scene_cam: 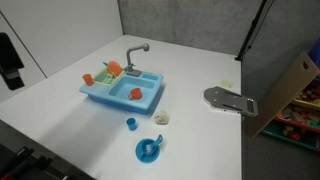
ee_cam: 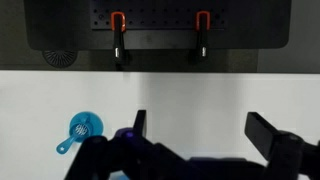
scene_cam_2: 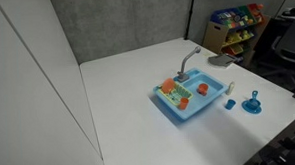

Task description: Move the toy bottle from the table to the sink

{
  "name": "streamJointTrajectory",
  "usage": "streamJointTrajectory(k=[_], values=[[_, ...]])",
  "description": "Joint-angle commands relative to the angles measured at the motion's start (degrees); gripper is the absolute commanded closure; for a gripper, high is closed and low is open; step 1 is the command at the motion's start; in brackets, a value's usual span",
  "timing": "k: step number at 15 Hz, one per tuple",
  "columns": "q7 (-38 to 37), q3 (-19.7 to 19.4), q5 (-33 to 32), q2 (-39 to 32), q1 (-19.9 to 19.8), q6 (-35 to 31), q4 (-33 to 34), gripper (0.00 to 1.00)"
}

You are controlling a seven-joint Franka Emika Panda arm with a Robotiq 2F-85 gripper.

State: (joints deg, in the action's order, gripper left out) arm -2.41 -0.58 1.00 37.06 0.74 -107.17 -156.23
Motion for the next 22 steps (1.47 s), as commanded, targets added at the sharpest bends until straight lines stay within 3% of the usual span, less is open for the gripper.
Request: streamJointTrajectory(k=[1,11,22], values=[[0.2,0.4,0.2,0.0,-0.4,0.2,0.1,0.0],[0.2,0.4,0.2,0.0,-0.4,0.2,0.1,0.0],[-3.5,2.8,0.3,-5.0,-0.5,2.5,9.9,0.0]])
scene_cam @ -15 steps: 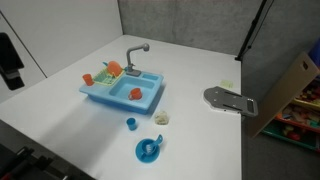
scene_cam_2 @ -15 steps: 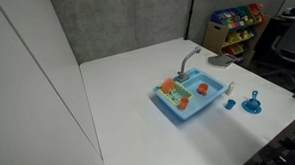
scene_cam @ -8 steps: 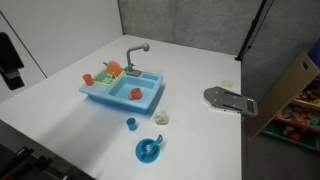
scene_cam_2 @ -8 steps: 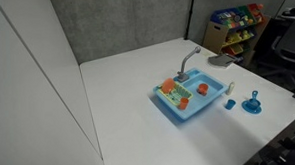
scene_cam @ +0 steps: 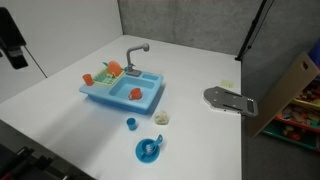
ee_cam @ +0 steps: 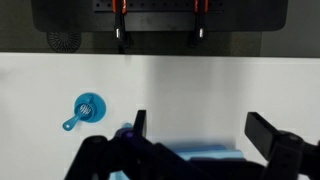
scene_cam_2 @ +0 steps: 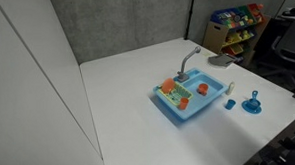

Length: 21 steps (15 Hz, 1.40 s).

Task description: Move the toy bottle from the table to the sink

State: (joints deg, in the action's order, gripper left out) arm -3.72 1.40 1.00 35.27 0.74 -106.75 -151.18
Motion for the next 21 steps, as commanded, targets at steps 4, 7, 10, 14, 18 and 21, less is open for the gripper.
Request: streamJointTrajectory(k=[4,7,10,14,18,21], values=[[-5.6,0.9,0.6,-6.8,-1.1,1.9,10.3,0.0],[-7.3,0.5,1.1,-10.0,-1.2,1.1,14.2,0.0],[-7.9,0.5,1.0,-13.5,-1.4,-0.3,17.3,0.0],[-9.6,0.4,1.1,-18.5,-1.6,-4.0,20.2,0.0],[-12.2,0.3,1.0,-23.1,-1.7,-10.6,21.0,0.0],[-13.7,0.1,0.1,-27.3,-2.0,-14.7,22.1,0.0]])
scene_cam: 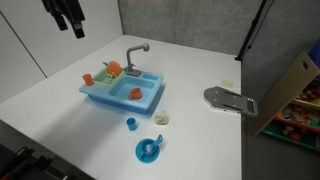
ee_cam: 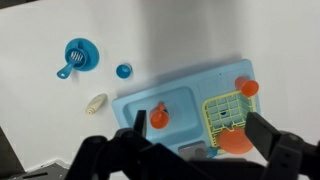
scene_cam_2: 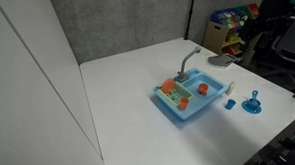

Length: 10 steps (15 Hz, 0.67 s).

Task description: Move the toy bottle from the table to the sink

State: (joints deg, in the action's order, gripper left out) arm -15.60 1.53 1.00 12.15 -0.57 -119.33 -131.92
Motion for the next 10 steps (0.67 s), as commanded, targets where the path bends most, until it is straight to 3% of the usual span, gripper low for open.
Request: streamJointTrajectory(k=[1,10], values=[[-2.2,-0.2,-0.3,-5.5,-0.7,-3.1,3.2,0.0],[-4.4,-2.1,-10.3,-17.1,-0.9,-6.6,8.3,0.0]])
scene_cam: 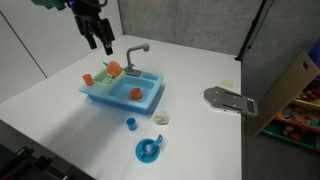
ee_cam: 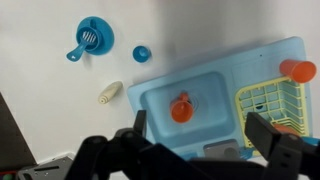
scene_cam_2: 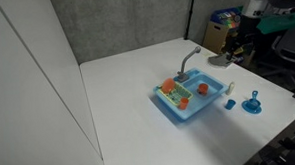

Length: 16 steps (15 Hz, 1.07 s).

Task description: Move the toy bottle from the table to the sink

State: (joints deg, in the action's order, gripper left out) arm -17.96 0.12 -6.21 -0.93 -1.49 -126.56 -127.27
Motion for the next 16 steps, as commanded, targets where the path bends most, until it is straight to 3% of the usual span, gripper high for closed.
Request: streamJointTrajectory(k=[1,5,7,8,16], values=[[-2.4,-1.1,-3.8,-5.4,0.2,0.8,4.3,0.0],[-3.6,-2.3,-4.7,-9.1,0.6,1.0,6.6,0.0],[-1.6,-2.4,-1.6,-8.7,0.3,2.6,7.1,0.0],[-2.0,-2.6,-3.1,-8.5,0.6,0.3,5.1,0.0],[-3.9,-3.3,-2.6,-9.6,0.4,1.7,7.2,0.0]])
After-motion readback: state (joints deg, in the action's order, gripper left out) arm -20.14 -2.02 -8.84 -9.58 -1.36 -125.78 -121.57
